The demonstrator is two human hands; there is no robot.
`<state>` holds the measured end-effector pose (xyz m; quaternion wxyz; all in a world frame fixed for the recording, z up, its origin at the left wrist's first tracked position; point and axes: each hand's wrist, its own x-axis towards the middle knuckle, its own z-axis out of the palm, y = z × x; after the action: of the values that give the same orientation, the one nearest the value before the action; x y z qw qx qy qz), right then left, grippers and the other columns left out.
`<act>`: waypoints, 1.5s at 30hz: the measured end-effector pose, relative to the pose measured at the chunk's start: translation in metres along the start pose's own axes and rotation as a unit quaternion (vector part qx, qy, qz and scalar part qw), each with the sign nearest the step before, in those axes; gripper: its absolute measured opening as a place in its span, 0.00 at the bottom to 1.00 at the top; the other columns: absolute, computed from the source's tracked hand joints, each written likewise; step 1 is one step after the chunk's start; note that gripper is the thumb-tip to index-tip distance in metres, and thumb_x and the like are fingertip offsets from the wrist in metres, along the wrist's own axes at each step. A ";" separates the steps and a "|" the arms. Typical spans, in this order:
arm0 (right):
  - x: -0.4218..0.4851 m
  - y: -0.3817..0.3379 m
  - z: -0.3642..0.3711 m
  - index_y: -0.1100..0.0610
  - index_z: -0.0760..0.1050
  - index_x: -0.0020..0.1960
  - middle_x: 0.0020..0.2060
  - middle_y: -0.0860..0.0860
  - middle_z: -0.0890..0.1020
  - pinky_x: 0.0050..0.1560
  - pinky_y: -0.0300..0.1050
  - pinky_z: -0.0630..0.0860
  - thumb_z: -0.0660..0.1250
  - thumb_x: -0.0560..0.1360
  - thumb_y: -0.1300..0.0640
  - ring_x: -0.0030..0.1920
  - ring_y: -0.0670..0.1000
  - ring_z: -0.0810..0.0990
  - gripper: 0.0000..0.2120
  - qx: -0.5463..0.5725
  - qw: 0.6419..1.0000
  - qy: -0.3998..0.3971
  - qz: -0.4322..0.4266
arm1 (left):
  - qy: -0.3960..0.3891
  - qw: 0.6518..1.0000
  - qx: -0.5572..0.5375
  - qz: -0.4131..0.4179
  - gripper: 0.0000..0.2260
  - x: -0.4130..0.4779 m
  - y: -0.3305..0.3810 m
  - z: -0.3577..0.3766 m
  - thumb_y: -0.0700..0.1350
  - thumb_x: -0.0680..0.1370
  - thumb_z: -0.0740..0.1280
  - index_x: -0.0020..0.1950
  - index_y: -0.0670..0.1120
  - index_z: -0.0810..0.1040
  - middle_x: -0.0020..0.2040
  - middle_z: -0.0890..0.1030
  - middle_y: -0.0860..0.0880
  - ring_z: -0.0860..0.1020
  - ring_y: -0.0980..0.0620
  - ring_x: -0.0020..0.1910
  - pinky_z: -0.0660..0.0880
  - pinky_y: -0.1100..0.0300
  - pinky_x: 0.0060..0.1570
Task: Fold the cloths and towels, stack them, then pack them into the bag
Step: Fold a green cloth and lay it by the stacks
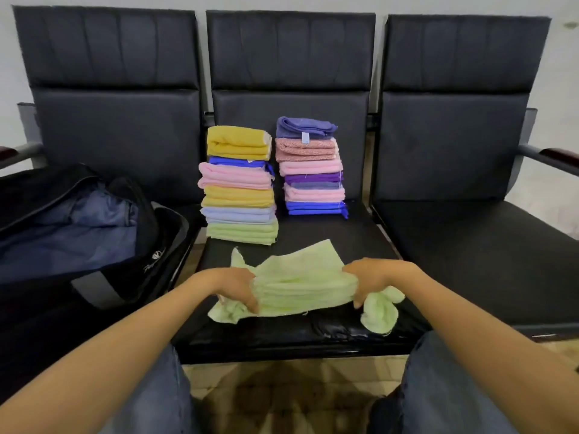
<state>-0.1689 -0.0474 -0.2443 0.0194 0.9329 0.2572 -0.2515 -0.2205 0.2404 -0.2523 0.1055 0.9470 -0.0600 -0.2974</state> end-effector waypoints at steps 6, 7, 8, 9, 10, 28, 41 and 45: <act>0.009 0.019 0.004 0.45 0.75 0.50 0.51 0.41 0.79 0.58 0.44 0.75 0.76 0.65 0.41 0.54 0.45 0.79 0.18 0.169 0.982 -0.078 -0.020 | -0.069 0.992 -0.106 0.007 0.37 0.013 -0.012 0.000 0.69 0.64 0.72 0.69 0.55 0.71 0.63 0.76 0.60 0.74 0.57 0.62 0.68 0.57 0.67; 0.011 0.021 0.003 0.45 0.75 0.52 0.52 0.41 0.79 0.59 0.44 0.75 0.75 0.66 0.41 0.54 0.44 0.79 0.18 0.193 0.978 -0.075 -0.019 | -0.056 0.990 -0.126 0.012 0.26 0.014 -0.012 -0.001 0.66 0.70 0.69 0.65 0.56 0.73 0.59 0.77 0.61 0.75 0.59 0.58 0.69 0.60 0.64; 0.013 0.023 0.002 0.45 0.75 0.53 0.53 0.40 0.79 0.59 0.43 0.74 0.74 0.68 0.41 0.54 0.44 0.79 0.17 0.207 0.976 -0.070 -0.019 | -0.030 0.989 -0.145 0.021 0.17 0.017 -0.012 -0.002 0.63 0.75 0.66 0.58 0.56 0.75 0.53 0.78 0.61 0.76 0.60 0.52 0.70 0.62 0.59; 0.014 0.023 0.001 0.45 0.74 0.54 0.53 0.40 0.78 0.61 0.43 0.73 0.72 0.70 0.41 0.55 0.44 0.78 0.16 0.205 0.977 -0.063 -0.021 | 0.000 0.988 -0.151 0.025 0.13 0.019 -0.012 -0.003 0.62 0.77 0.63 0.49 0.54 0.75 0.45 0.76 0.60 0.74 0.60 0.44 0.70 0.63 0.51; 0.017 0.024 0.001 0.45 0.75 0.54 0.53 0.41 0.78 0.62 0.44 0.72 0.69 0.72 0.41 0.56 0.46 0.78 0.14 0.198 0.979 -0.053 -0.021 | 0.028 0.987 -0.153 0.028 0.15 0.021 -0.012 -0.003 0.61 0.78 0.61 0.41 0.51 0.71 0.37 0.72 0.57 0.70 0.57 0.37 0.67 0.62 0.42; 0.079 0.014 0.005 0.41 0.71 0.56 0.55 0.37 0.71 0.63 0.43 0.62 0.55 0.81 0.48 0.62 0.48 0.66 0.08 0.183 0.983 0.018 -0.003 | 0.094 0.964 -0.230 -0.098 0.24 0.053 -0.027 0.001 0.45 0.81 0.55 0.74 0.36 0.60 0.61 0.74 0.45 0.73 0.49 0.55 0.65 0.60 0.46; 0.102 0.023 0.004 0.63 0.69 0.40 0.38 0.56 0.74 0.42 0.44 0.67 0.65 0.73 0.57 0.40 0.50 0.70 0.09 0.224 0.962 0.138 -0.071 | 0.297 0.944 -0.138 -0.033 0.05 0.075 -0.038 -0.008 0.41 0.82 0.57 0.55 0.41 0.65 0.39 0.69 0.48 0.66 0.52 0.30 0.59 0.58 0.28; 0.100 0.025 0.001 0.52 0.61 0.31 0.33 0.50 0.68 0.41 0.45 0.66 0.70 0.70 0.56 0.36 0.56 0.67 0.19 0.260 0.957 0.062 -0.108 | 0.163 0.958 -0.229 0.053 0.11 0.068 -0.040 -0.013 0.37 0.75 0.64 0.37 0.47 0.63 0.34 0.66 0.54 0.63 0.55 0.33 0.62 0.65 0.33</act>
<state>-0.0828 -0.0224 -0.2950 -0.2674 0.8859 0.2830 -0.2523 -0.1554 0.2692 -0.2883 0.3440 0.9283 -0.0226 -0.1391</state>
